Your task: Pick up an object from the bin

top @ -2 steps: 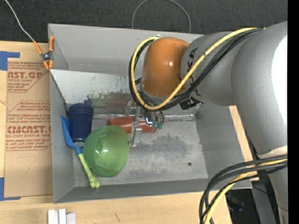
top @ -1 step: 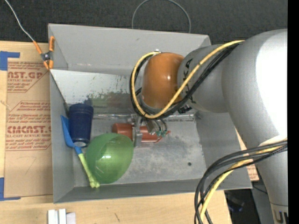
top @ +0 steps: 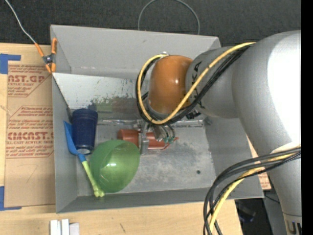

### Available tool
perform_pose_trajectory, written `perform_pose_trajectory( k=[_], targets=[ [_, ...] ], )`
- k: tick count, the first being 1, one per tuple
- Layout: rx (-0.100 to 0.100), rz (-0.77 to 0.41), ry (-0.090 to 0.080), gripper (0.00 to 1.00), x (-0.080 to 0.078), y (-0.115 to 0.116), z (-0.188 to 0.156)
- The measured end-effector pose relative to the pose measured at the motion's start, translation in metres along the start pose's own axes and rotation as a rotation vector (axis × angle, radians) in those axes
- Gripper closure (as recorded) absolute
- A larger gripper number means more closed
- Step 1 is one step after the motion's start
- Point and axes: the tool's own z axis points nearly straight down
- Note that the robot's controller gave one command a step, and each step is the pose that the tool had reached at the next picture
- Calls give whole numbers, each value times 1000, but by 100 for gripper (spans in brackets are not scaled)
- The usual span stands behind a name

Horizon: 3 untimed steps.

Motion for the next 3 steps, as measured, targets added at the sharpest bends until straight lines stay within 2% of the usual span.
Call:
perform_pose_trajectory(
  k=[1, 2, 3],
  targets=[
    [-1, 21, -7, 100, 9, 3, -107],
    [-2, 15, 0, 100, 3, 21, -81],
    [-1, -13, -4, 100, 14, 18, -191]
  ],
)
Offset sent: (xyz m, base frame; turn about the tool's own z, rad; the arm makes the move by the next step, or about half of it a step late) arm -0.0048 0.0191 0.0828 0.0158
